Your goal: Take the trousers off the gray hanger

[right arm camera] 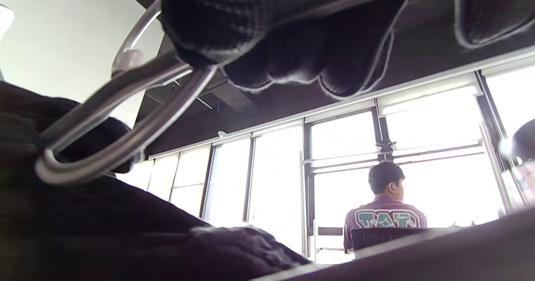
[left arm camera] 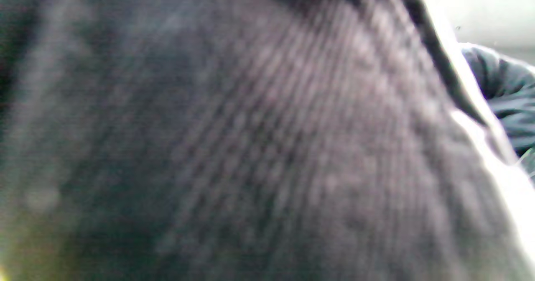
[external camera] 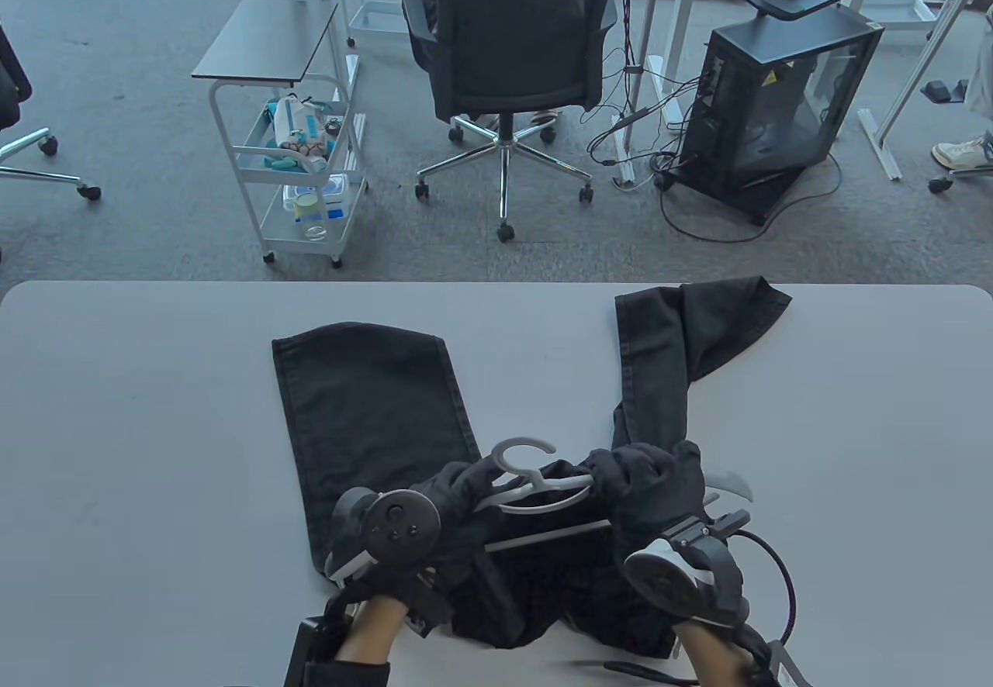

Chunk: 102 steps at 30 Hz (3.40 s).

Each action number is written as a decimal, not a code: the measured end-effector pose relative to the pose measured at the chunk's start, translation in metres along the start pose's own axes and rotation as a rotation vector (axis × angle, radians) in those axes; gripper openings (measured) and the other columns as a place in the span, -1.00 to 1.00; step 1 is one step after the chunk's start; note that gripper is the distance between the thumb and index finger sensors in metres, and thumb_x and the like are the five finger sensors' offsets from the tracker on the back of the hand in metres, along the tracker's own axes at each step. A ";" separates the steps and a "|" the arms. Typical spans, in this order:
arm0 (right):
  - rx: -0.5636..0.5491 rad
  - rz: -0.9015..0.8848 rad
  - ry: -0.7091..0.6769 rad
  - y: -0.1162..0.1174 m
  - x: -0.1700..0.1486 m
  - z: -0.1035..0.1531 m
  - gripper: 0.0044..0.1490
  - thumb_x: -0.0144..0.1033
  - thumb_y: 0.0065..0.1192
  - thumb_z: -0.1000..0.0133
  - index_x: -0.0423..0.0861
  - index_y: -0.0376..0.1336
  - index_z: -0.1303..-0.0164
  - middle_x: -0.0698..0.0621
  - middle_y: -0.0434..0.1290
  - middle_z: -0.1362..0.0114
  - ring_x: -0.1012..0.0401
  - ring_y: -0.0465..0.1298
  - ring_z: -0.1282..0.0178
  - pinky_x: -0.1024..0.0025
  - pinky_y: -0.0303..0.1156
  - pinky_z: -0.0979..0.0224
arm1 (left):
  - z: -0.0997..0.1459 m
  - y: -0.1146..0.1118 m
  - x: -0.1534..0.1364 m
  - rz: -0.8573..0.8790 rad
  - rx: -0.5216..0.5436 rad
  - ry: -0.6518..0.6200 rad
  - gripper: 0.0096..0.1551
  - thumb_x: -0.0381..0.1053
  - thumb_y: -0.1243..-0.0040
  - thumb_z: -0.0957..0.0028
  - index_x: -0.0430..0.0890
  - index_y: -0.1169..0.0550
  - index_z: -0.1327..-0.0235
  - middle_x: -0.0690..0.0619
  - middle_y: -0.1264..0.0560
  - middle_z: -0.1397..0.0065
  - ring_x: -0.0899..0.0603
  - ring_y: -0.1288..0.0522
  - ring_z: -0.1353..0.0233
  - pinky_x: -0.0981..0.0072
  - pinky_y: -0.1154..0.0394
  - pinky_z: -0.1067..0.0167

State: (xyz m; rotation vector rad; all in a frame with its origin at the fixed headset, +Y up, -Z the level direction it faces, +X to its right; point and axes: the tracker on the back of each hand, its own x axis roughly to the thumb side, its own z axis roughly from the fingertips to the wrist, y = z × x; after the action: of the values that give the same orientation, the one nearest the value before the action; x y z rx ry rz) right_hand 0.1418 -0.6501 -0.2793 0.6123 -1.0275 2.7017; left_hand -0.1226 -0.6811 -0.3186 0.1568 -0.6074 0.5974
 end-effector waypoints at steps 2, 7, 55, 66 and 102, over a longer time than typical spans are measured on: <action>0.001 -0.035 0.016 -0.001 -0.004 0.000 -0.39 -0.16 0.19 0.02 -0.05 0.39 -0.24 -0.02 0.51 -0.18 -0.03 0.54 -0.20 -0.44 0.32 -0.21 | 0.000 0.001 -0.002 0.021 0.006 -0.013 -0.26 0.11 -0.18 -0.03 -0.02 -0.35 -0.52 -0.05 -0.53 -0.41 -0.12 -0.71 -0.12 -0.05 -0.67 -0.09; -0.031 -0.082 0.086 -0.011 -0.022 -0.001 -0.39 -0.16 0.20 0.03 -0.04 0.40 -0.23 -0.02 0.52 -0.18 -0.03 0.54 -0.21 -0.44 0.31 -0.23 | 0.006 0.011 -0.013 0.092 0.079 -0.011 -0.26 0.10 -0.18 -0.02 -0.05 -0.37 -0.51 -0.04 -0.54 -0.41 -0.16 -0.71 -0.20 -0.11 -0.65 -0.11; 0.343 -0.671 1.278 0.053 -0.180 0.088 -0.31 -0.48 0.25 -0.12 -0.41 0.19 -0.44 -0.31 0.42 -0.28 -0.16 0.67 -0.06 0.08 0.68 0.03 | 0.033 0.027 -0.066 -0.144 0.098 0.230 -0.04 0.48 0.19 -0.16 0.06 0.07 -0.70 -0.35 -0.05 -0.77 -0.94 -0.09 -0.38 -0.79 -0.11 -0.12; 0.402 -0.654 1.296 0.057 -0.178 0.093 -0.28 -0.42 0.17 -0.16 -0.42 0.13 -0.49 -0.37 0.35 -0.38 -0.25 0.57 -0.20 -0.02 0.61 -0.03 | 0.032 0.022 -0.067 -0.119 0.003 0.262 -0.04 0.48 0.24 -0.17 0.08 0.14 -0.70 -0.35 0.05 -0.79 -0.87 0.08 -0.48 -0.80 0.00 -0.14; 0.392 -0.288 0.266 0.025 -0.021 0.007 -0.05 0.23 -0.03 -0.17 0.01 -0.04 -0.73 -0.16 -0.24 -0.79 -0.42 -0.40 -0.62 -0.64 -0.30 -0.29 | 0.036 0.013 -0.038 -0.241 -0.093 0.297 -0.06 0.47 0.26 -0.18 0.08 0.10 -0.73 -0.34 0.18 -0.79 -0.76 0.33 -0.50 -0.76 0.18 -0.17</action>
State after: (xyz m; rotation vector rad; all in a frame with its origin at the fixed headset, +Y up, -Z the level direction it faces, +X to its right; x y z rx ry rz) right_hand 0.1548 -0.6743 -0.2987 0.4034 -0.3175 2.6386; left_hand -0.1732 -0.6999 -0.3118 0.0506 -0.3208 0.3492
